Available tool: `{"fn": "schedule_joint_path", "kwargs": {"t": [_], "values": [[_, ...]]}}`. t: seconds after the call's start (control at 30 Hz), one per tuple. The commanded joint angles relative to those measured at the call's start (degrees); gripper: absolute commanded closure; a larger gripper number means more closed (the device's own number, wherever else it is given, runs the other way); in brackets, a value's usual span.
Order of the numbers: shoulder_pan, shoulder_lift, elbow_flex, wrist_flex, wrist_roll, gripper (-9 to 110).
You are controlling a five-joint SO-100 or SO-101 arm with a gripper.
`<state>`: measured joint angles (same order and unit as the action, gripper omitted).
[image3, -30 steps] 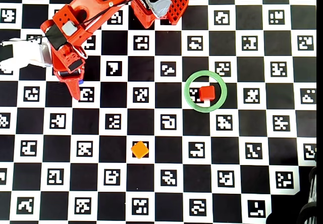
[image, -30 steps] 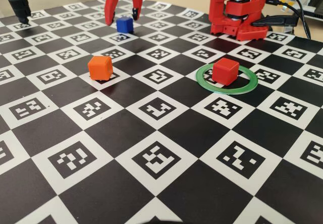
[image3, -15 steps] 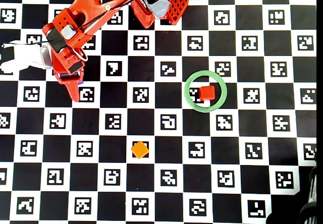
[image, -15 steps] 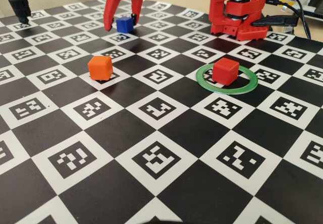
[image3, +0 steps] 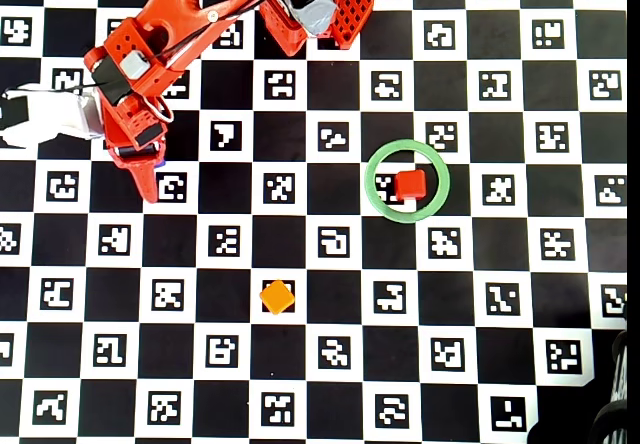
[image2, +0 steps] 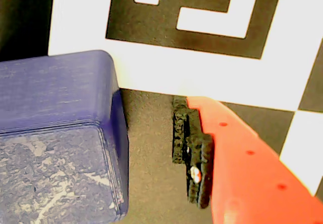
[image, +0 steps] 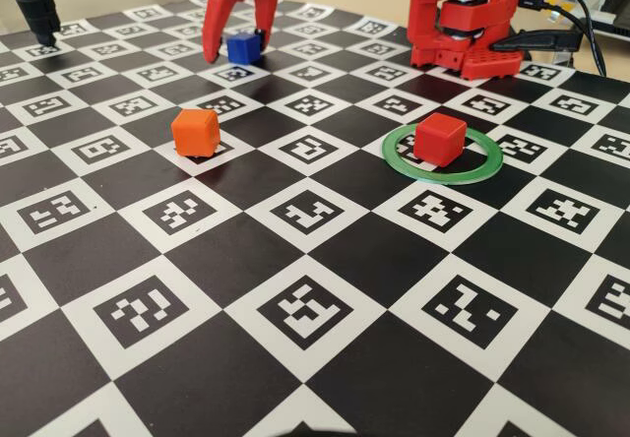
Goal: Grab the red cube then put it in the green circle then put the blue cube on top and finally the orange cube on top
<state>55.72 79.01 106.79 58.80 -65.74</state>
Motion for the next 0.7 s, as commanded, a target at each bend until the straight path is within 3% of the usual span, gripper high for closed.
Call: {"fn": "schedule_joint_path", "kwargs": {"t": [0.0,0.67], "values": [[0.6,1.4,-0.6,-0.9,-1.8,54],[0.1,0.7,-0.8,-1.1,-13.1,54]]}}
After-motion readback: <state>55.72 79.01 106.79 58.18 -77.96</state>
